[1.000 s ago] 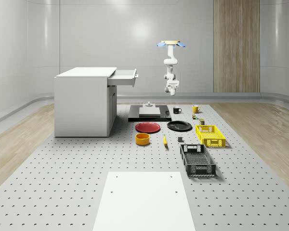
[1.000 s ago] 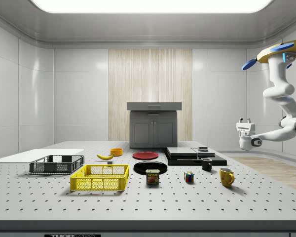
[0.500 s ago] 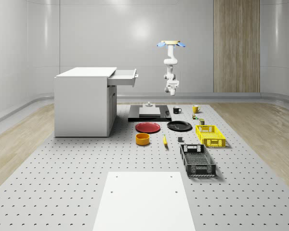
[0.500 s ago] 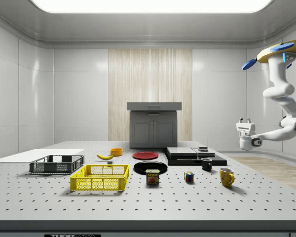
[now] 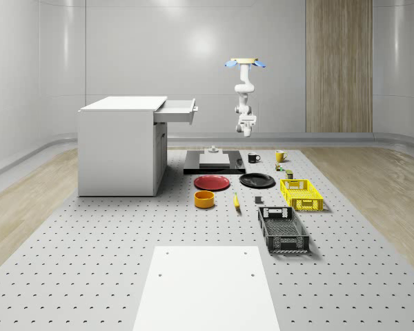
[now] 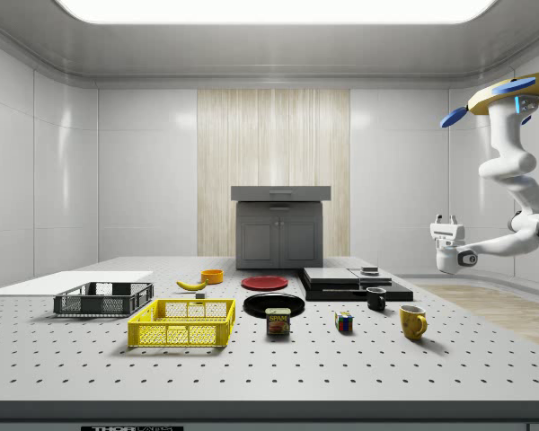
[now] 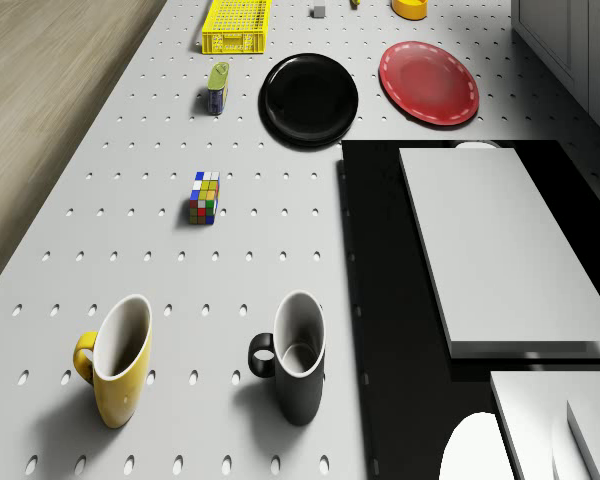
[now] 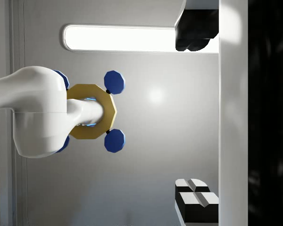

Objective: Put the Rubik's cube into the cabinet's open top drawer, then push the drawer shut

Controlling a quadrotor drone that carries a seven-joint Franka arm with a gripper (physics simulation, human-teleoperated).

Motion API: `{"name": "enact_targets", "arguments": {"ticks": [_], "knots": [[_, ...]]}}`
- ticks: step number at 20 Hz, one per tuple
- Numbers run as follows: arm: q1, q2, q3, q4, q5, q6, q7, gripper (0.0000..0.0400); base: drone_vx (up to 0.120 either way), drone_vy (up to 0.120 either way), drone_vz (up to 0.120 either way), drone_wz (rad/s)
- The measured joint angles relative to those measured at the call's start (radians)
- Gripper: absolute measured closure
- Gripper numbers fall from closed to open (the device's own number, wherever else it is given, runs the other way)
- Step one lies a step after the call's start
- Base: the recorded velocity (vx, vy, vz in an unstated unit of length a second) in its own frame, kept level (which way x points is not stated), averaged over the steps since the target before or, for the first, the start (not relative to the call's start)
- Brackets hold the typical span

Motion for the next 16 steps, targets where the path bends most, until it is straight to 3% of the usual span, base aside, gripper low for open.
{"name": "enact_targets", "arguments": {"ticks": [10,16], "knots": [[-0.012,-0.006,0.038,-0.007,-0.053,0.008,0.007,0.0,0.0,0.0,0.0,0.0],[-0.036,-0.011,0.117,-0.02,-0.165,0.014,0.022,0.0,0.0,0.0,0.0,0.0]]}}
